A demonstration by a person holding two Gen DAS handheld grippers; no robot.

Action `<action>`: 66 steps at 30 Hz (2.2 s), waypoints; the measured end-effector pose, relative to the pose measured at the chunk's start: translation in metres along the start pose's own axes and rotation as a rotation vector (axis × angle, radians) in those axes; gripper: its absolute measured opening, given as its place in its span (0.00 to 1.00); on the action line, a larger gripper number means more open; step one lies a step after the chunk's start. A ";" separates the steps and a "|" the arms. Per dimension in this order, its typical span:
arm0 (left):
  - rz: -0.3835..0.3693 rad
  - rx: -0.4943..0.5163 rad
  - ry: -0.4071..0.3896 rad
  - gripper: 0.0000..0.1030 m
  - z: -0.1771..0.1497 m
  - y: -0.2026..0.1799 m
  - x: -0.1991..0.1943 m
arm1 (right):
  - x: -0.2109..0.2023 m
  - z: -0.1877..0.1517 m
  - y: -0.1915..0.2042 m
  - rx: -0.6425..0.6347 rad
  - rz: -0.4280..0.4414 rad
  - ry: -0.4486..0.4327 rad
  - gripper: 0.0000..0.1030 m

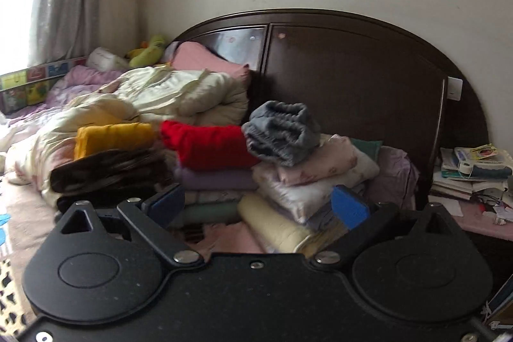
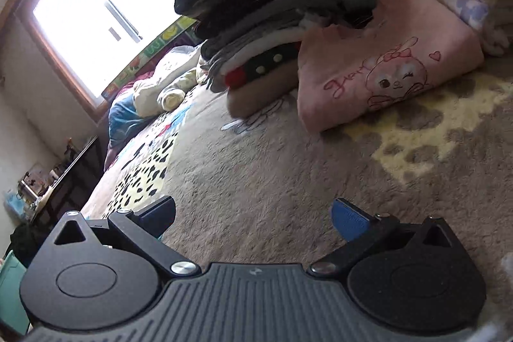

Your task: Fold clothes

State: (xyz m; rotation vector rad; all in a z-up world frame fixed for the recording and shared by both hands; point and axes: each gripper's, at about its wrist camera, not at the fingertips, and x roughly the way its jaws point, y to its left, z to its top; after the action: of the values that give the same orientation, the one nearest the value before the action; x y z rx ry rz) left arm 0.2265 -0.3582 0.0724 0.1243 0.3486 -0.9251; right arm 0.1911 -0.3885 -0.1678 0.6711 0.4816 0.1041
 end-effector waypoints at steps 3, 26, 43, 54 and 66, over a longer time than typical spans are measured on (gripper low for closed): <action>-0.063 -0.002 -0.010 0.93 0.017 -0.011 0.058 | 0.005 0.010 -0.014 0.030 0.015 0.006 1.00; 0.072 0.074 -0.109 0.09 0.104 -0.026 0.147 | 0.017 0.012 -0.013 0.068 -0.009 -0.041 1.00; 0.644 0.155 -0.423 0.00 0.130 0.101 -0.243 | -0.006 -0.004 -0.009 0.111 0.000 -0.026 1.00; 0.739 -0.003 -0.179 0.85 -0.027 0.141 -0.293 | -0.024 -0.016 0.009 0.058 0.035 -0.001 1.00; 0.699 -0.475 0.160 0.85 -0.197 0.206 -0.239 | -0.013 -0.028 0.025 -0.020 0.012 0.003 1.00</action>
State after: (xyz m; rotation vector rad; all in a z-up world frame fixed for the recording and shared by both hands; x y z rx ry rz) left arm 0.2120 -0.0031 -0.0385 -0.1162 0.6150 -0.1267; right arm 0.1681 -0.3564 -0.1663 0.6548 0.4790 0.1215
